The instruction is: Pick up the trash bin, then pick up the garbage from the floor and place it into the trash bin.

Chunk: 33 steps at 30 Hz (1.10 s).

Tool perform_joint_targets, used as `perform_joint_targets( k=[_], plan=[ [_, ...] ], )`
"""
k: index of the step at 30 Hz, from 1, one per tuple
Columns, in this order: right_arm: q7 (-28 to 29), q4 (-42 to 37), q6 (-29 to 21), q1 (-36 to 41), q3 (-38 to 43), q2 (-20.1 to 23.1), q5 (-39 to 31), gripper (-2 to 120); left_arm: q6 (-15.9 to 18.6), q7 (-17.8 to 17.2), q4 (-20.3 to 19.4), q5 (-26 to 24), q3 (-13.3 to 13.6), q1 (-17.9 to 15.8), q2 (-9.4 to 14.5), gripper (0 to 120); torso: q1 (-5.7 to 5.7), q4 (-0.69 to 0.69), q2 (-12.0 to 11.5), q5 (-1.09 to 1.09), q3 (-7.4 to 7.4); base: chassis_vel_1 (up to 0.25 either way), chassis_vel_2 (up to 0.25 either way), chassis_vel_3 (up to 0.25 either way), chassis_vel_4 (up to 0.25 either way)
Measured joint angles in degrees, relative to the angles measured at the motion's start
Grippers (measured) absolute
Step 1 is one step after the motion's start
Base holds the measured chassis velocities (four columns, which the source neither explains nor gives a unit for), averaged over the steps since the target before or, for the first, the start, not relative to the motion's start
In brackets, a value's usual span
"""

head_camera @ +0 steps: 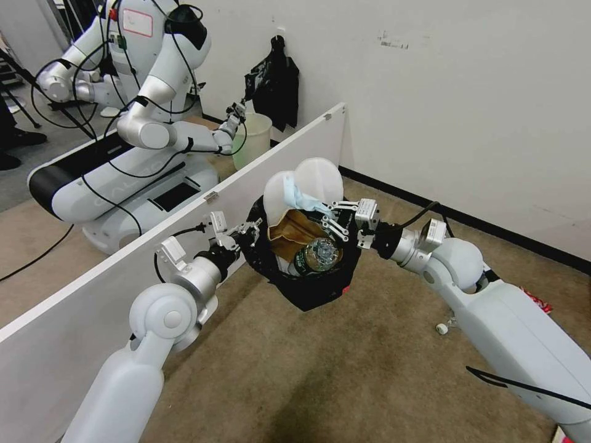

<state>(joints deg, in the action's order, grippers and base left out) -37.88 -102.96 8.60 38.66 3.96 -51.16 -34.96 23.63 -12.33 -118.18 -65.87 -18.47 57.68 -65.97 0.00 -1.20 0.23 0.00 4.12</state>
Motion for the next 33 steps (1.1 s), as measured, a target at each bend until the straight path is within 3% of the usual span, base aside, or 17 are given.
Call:
perform_joint_targets(
  k=[1,4,7,9,16,18,33],
  plan=[
    [0.0,0.0,0.0,0.0,0.0,0.0,0.0,28,0.0,0.0,0.0,0.0,0.0,0.0,0.0,4,0.0,0.0,0.0,0.0,0.0,0.0,0.0,0.0,0.0],
    [0.08,0.02,0.0,-0.2,0.02,-0.07,0.0,46,0.0,0.0,0.53,0.15,-0.15,-0.14,-0.1,4,0.0,0.0,0.0,0.0,0.0,0.0,0.0,0.0,0.0],
    [0.08,0.02,0.0,-0.21,0.07,-0.04,-0.05,51,0.0,0.0,0.74,0.22,-0.2,-0.24,-0.17,4,0.0,0.0,0.0,0.0,0.0,0.0,0.0,0.0,0.0],
    [0.09,0.01,0.0,-0.25,0.18,0.16,-0.18,62,-0.02,0.0,1.02,0.3,-0.25,-0.49,-0.29,4,0.0,0.0,0.0,0.0,0.0,0.0,0.0,0.0,0.0],
    [0.12,0.02,0.06,-0.36,0.28,0.33,-0.28,84,-0.05,-0.02,1.25,0.44,-0.25,-0.69,-0.46,4,0.0,0.0,0.0,0.0,0.0,0.0,0.0,0.0,0.0],
    [0.16,0.01,0.1,-0.36,0.38,0.33,-0.33,95,-0.11,-0.02,1.55,0.57,-0.28,-0.69,-0.47,4,0.0,0.0,0.0,0.0,0.0,0.0,0.0,0.0,0.0],
    [0.41,-0.32,0.11,-0.36,0.82,0.55,-0.57,100,-0.36,-0.03,2.27,0.66,-0.62,-0.88,-0.51,4,0.0,0.0,0.0,0.0,0.0,0.0,0.0,0.0,0.0]
  ],
)
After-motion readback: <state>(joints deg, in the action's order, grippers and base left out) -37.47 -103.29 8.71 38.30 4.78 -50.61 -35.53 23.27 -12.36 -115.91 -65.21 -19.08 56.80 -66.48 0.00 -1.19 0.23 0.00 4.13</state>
